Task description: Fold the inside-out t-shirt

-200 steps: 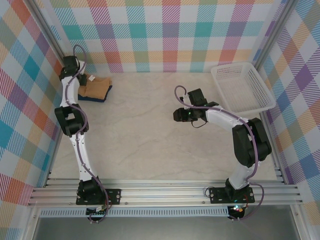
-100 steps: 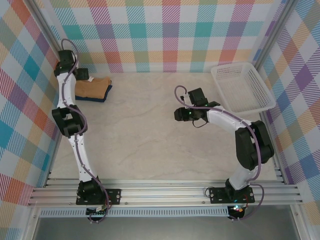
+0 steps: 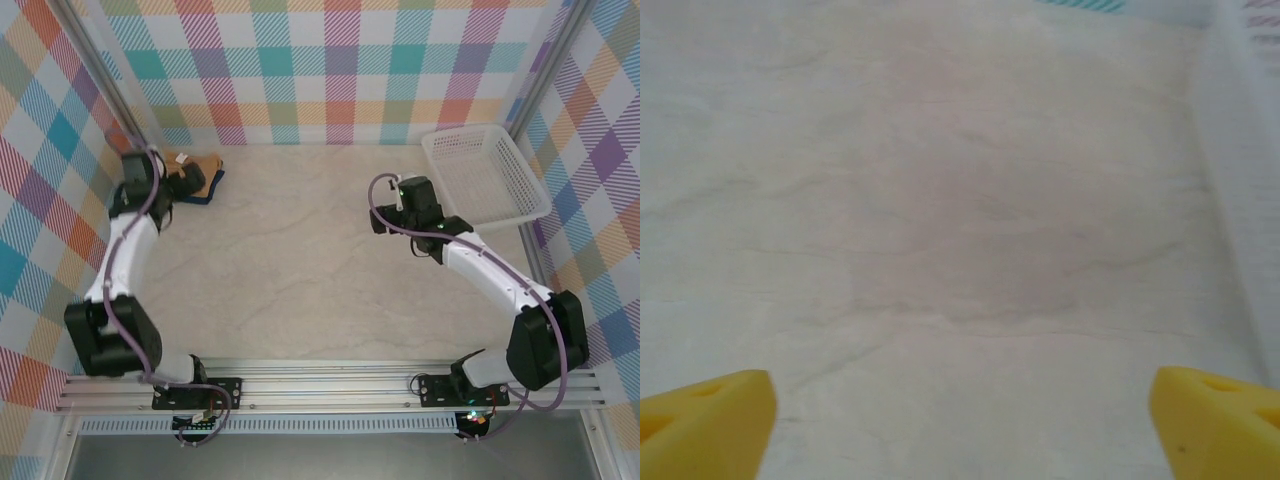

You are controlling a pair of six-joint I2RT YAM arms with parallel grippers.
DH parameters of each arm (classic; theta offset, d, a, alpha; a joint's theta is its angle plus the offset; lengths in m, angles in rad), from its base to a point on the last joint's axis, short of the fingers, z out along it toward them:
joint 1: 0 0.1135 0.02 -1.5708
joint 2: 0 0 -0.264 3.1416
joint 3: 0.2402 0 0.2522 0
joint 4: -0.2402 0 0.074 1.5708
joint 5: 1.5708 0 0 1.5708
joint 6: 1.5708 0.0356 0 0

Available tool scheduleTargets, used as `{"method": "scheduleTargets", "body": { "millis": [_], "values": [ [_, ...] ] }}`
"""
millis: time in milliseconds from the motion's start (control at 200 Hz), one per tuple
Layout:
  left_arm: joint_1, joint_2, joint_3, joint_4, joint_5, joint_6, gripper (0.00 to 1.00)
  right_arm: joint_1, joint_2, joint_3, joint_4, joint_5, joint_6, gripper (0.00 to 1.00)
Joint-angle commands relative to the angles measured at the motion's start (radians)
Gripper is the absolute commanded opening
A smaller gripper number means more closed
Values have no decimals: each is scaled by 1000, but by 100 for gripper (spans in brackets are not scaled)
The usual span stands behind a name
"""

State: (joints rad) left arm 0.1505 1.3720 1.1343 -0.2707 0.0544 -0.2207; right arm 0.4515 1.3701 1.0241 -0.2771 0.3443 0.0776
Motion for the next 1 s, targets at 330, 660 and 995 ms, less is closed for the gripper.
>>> {"method": "scheduleTargets", "body": {
  "millis": [330, 660, 995],
  "values": [
    [-95, -232, -640, 618, -224, 37, 100, -154, 22, -396, 613, 128, -245, 100],
    [-189, 12, -710, 934, -234, 178, 100, -265, 107, -561, 978, -120, -220, 100],
    [-224, 190, -729, 1099, -239, 219, 100, -422, 178, -628, 1160, -337, -82, 100]
  ]
}}
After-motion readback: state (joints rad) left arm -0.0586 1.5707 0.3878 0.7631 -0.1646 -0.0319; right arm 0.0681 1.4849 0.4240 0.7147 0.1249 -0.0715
